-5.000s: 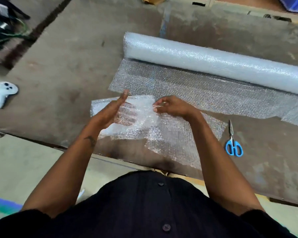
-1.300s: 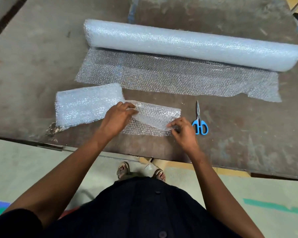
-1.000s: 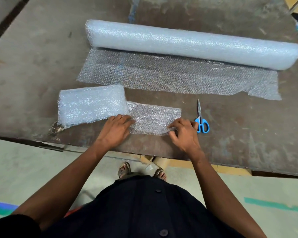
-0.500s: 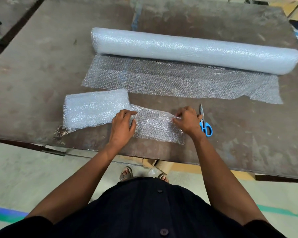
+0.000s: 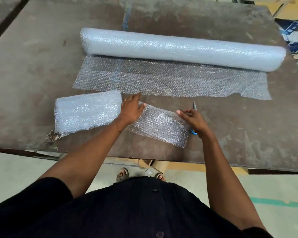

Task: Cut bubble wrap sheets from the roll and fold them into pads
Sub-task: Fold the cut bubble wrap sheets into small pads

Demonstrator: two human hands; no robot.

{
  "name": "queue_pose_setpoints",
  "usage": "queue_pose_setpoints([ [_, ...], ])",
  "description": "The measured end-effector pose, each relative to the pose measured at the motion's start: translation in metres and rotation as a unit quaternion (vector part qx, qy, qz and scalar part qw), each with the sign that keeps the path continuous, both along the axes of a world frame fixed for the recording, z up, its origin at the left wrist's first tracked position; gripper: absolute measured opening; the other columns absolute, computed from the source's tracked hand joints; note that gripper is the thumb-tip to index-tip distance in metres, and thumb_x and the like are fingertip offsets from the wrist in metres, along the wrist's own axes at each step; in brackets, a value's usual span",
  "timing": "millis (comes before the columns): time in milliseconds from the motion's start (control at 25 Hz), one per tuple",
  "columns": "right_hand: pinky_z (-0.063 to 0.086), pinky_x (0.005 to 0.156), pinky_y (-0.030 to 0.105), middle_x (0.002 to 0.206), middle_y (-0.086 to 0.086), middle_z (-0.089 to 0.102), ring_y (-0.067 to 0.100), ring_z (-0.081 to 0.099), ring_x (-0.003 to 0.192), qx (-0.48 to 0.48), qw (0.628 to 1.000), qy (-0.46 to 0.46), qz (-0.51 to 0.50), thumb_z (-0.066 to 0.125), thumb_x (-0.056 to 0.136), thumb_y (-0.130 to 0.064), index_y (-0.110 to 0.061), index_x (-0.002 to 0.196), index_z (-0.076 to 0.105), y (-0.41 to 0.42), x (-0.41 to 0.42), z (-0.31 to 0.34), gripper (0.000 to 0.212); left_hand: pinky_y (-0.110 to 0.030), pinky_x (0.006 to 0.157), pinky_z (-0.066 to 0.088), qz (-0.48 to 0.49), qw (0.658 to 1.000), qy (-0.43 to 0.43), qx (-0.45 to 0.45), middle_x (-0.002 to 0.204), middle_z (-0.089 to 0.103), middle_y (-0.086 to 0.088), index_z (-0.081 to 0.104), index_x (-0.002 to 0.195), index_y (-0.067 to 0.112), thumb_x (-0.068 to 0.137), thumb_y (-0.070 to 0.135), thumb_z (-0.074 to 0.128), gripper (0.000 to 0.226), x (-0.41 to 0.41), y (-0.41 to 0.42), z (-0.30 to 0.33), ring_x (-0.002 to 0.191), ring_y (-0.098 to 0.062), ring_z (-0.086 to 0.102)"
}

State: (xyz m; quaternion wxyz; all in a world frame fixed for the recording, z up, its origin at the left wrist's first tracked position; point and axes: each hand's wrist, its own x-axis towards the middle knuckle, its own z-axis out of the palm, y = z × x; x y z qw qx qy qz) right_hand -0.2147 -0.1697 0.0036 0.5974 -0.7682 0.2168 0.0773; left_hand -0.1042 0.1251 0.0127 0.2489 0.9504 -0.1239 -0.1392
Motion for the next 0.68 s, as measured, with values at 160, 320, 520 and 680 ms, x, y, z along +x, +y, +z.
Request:
queue_pose_setpoints([
  [160,0.057,0.080,0.030,0.094,-0.008,0.081,0.007,0.075,0.089,-0.189,0.978,0.046,0.080,0.084,0.079,-0.066,-0.028,0.098,0.083,-0.004,0.007,0.002,0.042,-0.050,0.115,0.043,-0.090,0.991,0.003,0.097,0.150,0.059,-0.006,0.058,0.143,0.028,0.094,0.062,0.065,0.060,0.035,-0.001,-0.011,0.140,-0.032,0.052],
  [320,0.052,0.070,0.034,0.071,-0.005,0.076,0.010,0.068,0.070,-0.221,0.966,0.059,0.121,0.088,0.083,-0.051,-0.029,0.074,0.079,-0.010,0.010,0.009,0.025,-0.032,0.092,0.050,-0.089,0.994,0.018,0.067,0.123,0.073,-0.005,0.072,0.123,0.017,0.081,0.036,0.091,0.050,0.032,-0.003,-0.005,0.108,-0.023,0.067],
  [520,0.048,0.060,0.031,0.062,-0.004,0.061,0.015,0.058,0.059,-0.081,0.995,0.047,0.031,0.082,0.093,-0.036,-0.019,0.075,0.076,-0.020,0.005,0.011,0.026,-0.026,0.070,0.045,-0.052,0.983,0.114,-0.135,0.090,0.072,-0.002,0.065,0.095,0.014,0.087,0.026,0.086,0.026,0.029,0.008,0.011,0.083,-0.017,0.066],
  [680,0.037,0.053,0.025,0.061,-0.010,0.055,0.008,0.045,0.056,0.038,0.998,-0.022,-0.045,0.078,0.098,-0.034,-0.017,0.081,0.075,-0.009,0.010,0.026,0.024,-0.024,0.063,0.049,0.027,0.913,0.181,-0.364,0.083,0.077,-0.001,0.059,0.113,0.012,0.092,0.014,0.082,0.031,0.019,0.034,0.039,0.087,-0.017,0.073],
])
